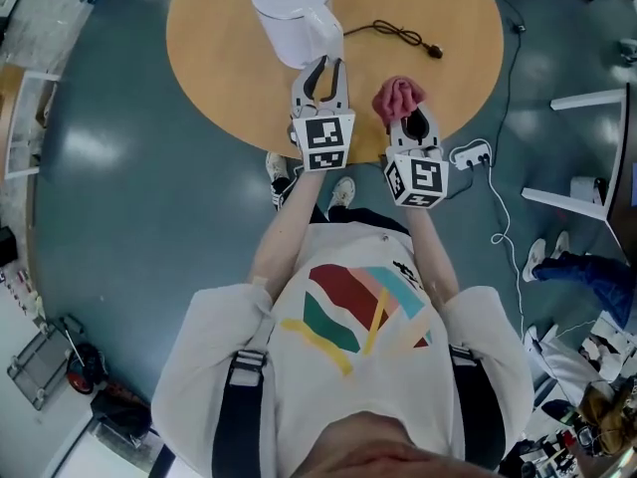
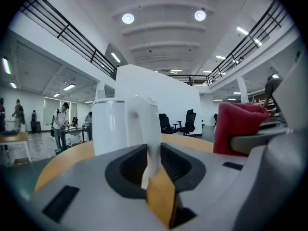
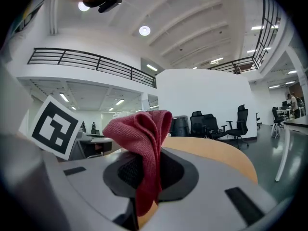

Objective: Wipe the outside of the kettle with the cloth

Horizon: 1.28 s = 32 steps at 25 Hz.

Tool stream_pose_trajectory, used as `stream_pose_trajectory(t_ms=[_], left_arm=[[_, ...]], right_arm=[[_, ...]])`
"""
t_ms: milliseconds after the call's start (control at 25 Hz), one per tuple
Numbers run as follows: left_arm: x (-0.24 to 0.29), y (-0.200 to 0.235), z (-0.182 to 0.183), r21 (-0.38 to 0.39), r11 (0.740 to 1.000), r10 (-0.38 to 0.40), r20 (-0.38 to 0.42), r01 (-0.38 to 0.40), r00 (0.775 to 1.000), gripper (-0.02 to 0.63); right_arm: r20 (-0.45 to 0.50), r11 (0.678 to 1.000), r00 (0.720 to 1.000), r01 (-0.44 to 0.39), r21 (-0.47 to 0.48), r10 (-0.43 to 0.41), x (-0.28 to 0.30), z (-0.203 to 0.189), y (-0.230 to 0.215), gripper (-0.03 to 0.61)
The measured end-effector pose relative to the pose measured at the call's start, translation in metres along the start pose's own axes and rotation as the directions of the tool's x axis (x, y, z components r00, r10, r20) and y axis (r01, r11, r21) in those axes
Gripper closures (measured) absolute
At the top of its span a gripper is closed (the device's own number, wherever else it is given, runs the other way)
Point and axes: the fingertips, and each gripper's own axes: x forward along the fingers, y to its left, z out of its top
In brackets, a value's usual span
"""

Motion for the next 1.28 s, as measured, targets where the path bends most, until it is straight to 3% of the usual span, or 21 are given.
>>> stream_pose_trajectory(t_ms=[200,400,560,640,1000,1280], left_arm=[[-0.01,0.009,0.002,0.02,0.996,0.087,0.017,-0.087,0.996,0.48],[-0.004,0.003,0.012,-0.014,0.996,0.091,0.028,-0.091,0.995,0.472],[0.006,0.008,0.015,-0.011,0.989,0.145,0.019,-0.144,0.989,0.388],[0.01,0.012,0.017,-0.001,0.986,0.169,0.012,-0.169,0.985,0.387],[0.009,0.016,0.019,0.027,0.988,0.151,0.008,-0.151,0.988,0.388],[-0.031,0.054,0.014,0.01,0.99,0.139,0.013,-0.139,0.99,0.39]], right_arm=[[0.006,1.0,1.0,-0.026,0.004,0.026,0.0,0.0,0.011,0.531],[-0.004,1.0,1.0,-0.01,0.009,0.01,-0.012,-0.005,0.01,0.531],[-0.009,0.999,1.0,0.025,0.031,-0.025,-0.02,-0.007,-0.004,0.532],[-0.01,0.999,0.999,0.038,0.033,-0.037,-0.023,-0.007,-0.008,0.531],[-0.022,0.998,0.999,0.04,0.043,-0.039,-0.021,-0.008,-0.007,0.531],[-0.024,0.998,0.999,-0.026,0.05,0.027,-0.012,-0.008,0.022,0.531]])
